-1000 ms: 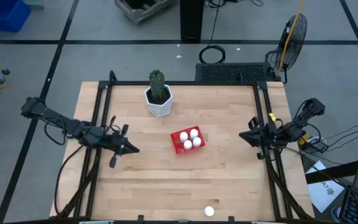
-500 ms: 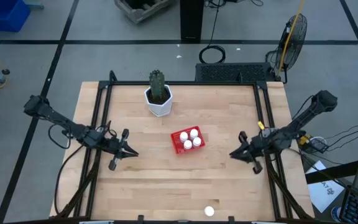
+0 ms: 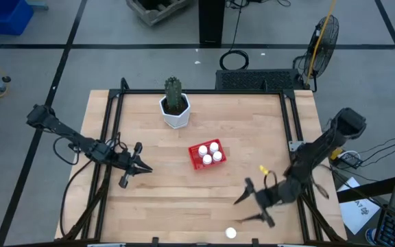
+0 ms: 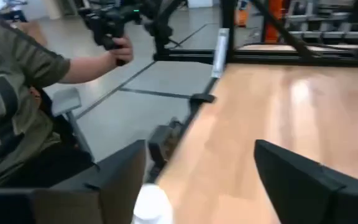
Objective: Pick and place pill bottles into a basket
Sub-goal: Put the white medicine bottle into the red bin
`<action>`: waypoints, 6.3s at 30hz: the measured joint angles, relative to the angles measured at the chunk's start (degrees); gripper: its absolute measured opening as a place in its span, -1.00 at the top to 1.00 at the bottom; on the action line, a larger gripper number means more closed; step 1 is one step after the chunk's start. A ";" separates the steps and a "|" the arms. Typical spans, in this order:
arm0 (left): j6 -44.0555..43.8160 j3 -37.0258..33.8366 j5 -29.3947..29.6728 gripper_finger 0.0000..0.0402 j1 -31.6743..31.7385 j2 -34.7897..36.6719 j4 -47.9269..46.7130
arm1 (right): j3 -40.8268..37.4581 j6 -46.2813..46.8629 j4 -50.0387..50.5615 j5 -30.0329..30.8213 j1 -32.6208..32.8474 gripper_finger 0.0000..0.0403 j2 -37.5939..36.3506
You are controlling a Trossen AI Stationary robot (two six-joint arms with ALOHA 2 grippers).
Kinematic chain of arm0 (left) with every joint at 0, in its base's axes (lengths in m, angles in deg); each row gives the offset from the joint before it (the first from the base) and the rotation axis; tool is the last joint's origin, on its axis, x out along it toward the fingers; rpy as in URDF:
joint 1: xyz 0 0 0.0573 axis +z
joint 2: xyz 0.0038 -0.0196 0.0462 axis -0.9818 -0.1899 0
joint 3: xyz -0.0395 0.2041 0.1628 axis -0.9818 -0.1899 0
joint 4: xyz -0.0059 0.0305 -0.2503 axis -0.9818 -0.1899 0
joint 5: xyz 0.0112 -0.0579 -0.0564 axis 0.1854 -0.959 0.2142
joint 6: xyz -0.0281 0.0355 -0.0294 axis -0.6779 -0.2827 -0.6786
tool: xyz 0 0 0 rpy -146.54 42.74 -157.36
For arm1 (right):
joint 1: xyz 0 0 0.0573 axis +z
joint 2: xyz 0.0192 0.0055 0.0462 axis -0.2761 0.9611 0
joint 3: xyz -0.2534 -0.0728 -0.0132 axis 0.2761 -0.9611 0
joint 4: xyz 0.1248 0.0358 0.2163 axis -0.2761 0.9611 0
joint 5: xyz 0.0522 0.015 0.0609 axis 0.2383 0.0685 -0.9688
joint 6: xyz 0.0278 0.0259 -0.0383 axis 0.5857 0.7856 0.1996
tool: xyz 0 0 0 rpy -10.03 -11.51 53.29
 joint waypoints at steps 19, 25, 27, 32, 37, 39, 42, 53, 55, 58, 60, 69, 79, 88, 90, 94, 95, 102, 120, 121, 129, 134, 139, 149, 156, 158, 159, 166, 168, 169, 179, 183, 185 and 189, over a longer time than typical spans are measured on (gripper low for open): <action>-2.42 0.04 1.07 0.82 0.00 -0.02 0.18 | 11.65 2.05 -2.43 1.51 3.41 -0.58 23.52; -2.37 0.04 1.09 0.82 0.00 -0.02 0.08 | 11.66 3.81 -2.77 1.77 4.09 -0.58 25.39; -2.41 0.04 1.09 0.82 0.00 -0.02 0.06 | 11.66 4.65 -2.59 1.75 4.13 -0.58 25.79; -2.77 0.07 1.11 0.82 0.00 -0.02 0.01 | 11.59 5.16 -2.41 1.93 4.37 -0.58 26.41; -3.03 0.07 1.11 0.82 0.00 -0.02 -0.05 | 11.62 5.22 -0.80 3.34 4.76 -0.58 26.37; -3.05 0.07 1.11 0.82 0.00 -0.02 -0.09 | 11.62 5.18 -0.73 4.12 4.77 -0.58 26.37; -3.05 0.07 1.11 0.82 0.00 -0.02 -0.20 | 11.62 4.76 -0.69 4.79 4.81 -0.58 26.37; -3.68 0.07 1.94 0.82 0.00 -0.02 -1.42 | 11.62 4.75 -0.70 4.80 4.79 -0.53 26.37; -3.73 0.07 2.12 0.82 0.00 -0.02 -1.60 | 11.62 4.76 -0.71 4.79 4.79 -0.47 26.37; -3.76 0.07 2.14 0.82 0.00 -0.02 -1.64 | 11.62 4.83 -0.71 4.73 4.79 -0.38 26.37; -3.72 0.07 2.14 0.82 0.00 -0.02 -1.64 | 11.62 5.06 -0.72 4.67 4.79 -0.33 26.37; -3.53 0.07 2.12 0.82 0.00 -0.02 -1.75 | 11.62 5.18 -2.04 4.57 4.79 -0.25 26.37; -3.66 0.07 2.14 0.82 0.02 -0.02 -1.75 | 11.60 5.24 -5.52 4.59 4.11 -0.24 30.15; -4.05 0.07 2.12 0.82 0.01 -0.02 -2.27 | 14.55 2.80 -7.46 3.15 3.99 -0.22 32.72; -4.39 0.07 2.12 0.82 0.01 -0.02 -2.77 | 14.55 2.74 -5.65 3.17 4.13 -0.22 31.59; -4.97 0.09 2.12 0.82 0.00 -0.02 -3.28 | 14.57 3.73 -1.35 3.30 4.44 -0.22 29.40; -4.97 0.09 2.12 0.82 0.00 -0.02 -3.24 | 14.55 3.95 -0.41 3.30 4.46 -0.22 29.17; -4.95 0.07 2.12 0.82 0.02 -0.02 -3.39 | 14.52 4.33 -0.23 3.35 4.07 -0.18 29.13; -4.50 0.07 2.12 0.82 0.00 -0.02 -3.48 | 14.47 1.72 1.55 3.26 1.85 0.25 28.30; -4.40 0.08 2.12 0.82 0.02 -0.04 -3.46 | 14.48 1.04 1.58 3.28 1.07 0.24 27.98; -3.47 0.08 2.54 0.82 0.00 -0.02 -3.45 | 14.46 -7.03 2.32 3.18 -7.88 0.26 23.31; -3.47 0.07 2.55 0.82 0.01 -0.03 -3.41 | 14.46 -9.96 1.87 1.35 -16.14 0.24 21.01; -3.45 0.09 2.54 0.82 0.01 -0.02 -3.41 | 14.98 -10.93 2.52 -1.43 -23.59 0.26 20.80; -3.05 0.09 2.51 0.82 0.00 -0.02 -3.39 | 27.00 -13.49 22.08 -2.95 -30.88 0.26 21.06; -3.43 0.08 2.49 0.82 0.00 -0.02 -3.93 | 28.27 -9.72 18.59 -12.91 -30.30 0.26 21.55; -3.53 0.07 2.47 0.82 0.00 -0.04 -4.26 | 28.31 -9.31 16.00 -13.34 -28.65 0.25 22.95; -3.65 0.07 2.47 0.82 0.01 -0.04 -4.30 | 28.22 -9.18 16.38 -13.05 -27.98 0.25 23.75; -3.81 0.07 2.40 0.82 0.00 -0.04 -4.20 | 28.14 -5.78 14.45 -9.64 -24.83 0.25 28.63; -4.13 0.07 2.41 0.82 0.00 -0.04 -4.20 | 28.12 -5.40 14.34 -9.09 -24.25 0.24 29.57; -4.11 0.07 2.39 0.82 0.00 -0.04 -4.21 | 28.12 -5.00 13.95 -8.99 -24.09 0.25 30.03; -4.04 0.08 2.47 0.82 0.00 -0.04 -4.06 | 28.14 -2.77 10.71 -8.75 -23.56 0.22 34.43; -4.10 0.07 2.47 0.82 0.01 -0.04 -4.18 | 28.12 -3.03 11.03 -8.84 -23.58 0.22 34.53; -4.10 0.08 2.47 0.82 0.02 -0.03 -4.18 | 28.12 -3.66 11.02 -8.86 -23.50 0.21 34.55; -4.12 0.08 2.45 0.82 0.00 -0.02 -4.18 | 28.12 -3.78 11.96 -8.85 -23.14 0.12 34.46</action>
